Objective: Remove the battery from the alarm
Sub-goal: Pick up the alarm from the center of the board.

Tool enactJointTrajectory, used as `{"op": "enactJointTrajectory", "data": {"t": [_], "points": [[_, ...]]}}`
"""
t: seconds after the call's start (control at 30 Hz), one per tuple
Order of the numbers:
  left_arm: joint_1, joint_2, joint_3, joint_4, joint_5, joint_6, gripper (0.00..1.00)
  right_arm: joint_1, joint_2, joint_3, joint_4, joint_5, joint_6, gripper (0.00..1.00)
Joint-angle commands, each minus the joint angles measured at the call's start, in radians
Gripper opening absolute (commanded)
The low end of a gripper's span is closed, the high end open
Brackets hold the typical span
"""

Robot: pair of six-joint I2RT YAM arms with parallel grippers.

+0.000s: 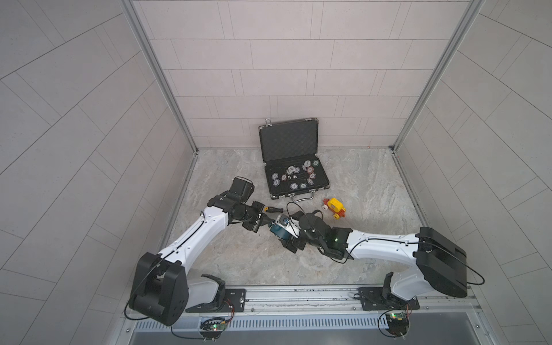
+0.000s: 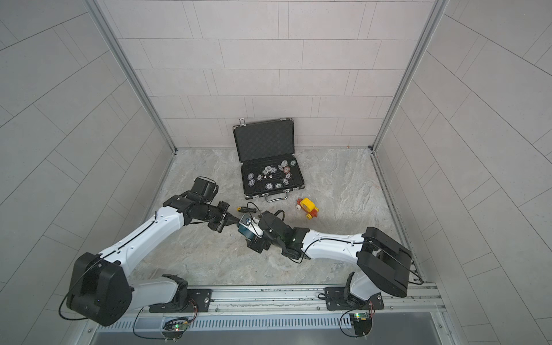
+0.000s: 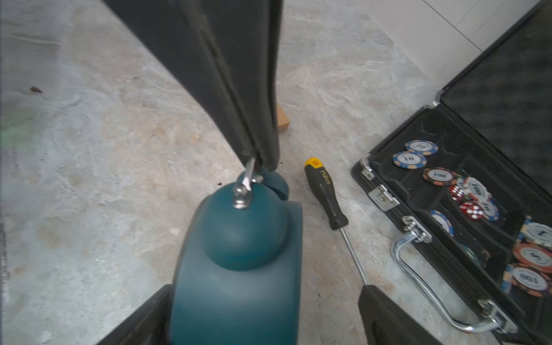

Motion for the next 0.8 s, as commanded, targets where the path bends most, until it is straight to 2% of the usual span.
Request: {"op": "enactJointTrajectory", "data": {"t": [0.0,0.2,0.23,0.33,0.4,0.47,0.53,0.6,0.77], "points": [[-0.004,-0.026,0.018,-0.001,0.019,-0.03,0.0,0.003,0.017,0.012,-0.002,0.045,0.013,0.87],[-0.004,-0.034,0.015,0.035,0.038,-0.032,0.0,-0.016,-0.017,-0.006,0.006,-0.084,-0.007,0.51],[-0.004,-0.041,0.017,0.05,0.043,-0.025,0.08,-0.024,-0.041,-0.019,0.013,-0.102,-0.003,0.48],[0.001,-0.065,0.047,0.067,0.044,0.053,0.47,-0.082,-0.109,-0.057,0.009,-0.225,0.024,0.42],[0.009,-0.095,0.085,0.056,0.021,0.173,0.58,-0.142,-0.165,-0.077,-0.018,-0.345,0.047,0.42],[0.024,-0.125,0.13,0.012,-0.025,0.385,0.71,-0.209,-0.224,-0.099,-0.058,-0.47,0.065,0.41],[0.033,-0.168,0.146,0.025,-0.019,0.69,0.8,-0.294,-0.284,-0.12,-0.098,-0.579,0.072,0.41],[0.031,-0.223,0.108,0.087,0.064,0.982,0.82,-0.357,-0.341,-0.123,-0.161,-0.665,0.022,0.4],[-0.05,-0.303,-0.042,0.246,0.226,1.57,0.85,-0.501,-0.387,-0.053,-0.386,-0.828,-0.176,0.41]]}}
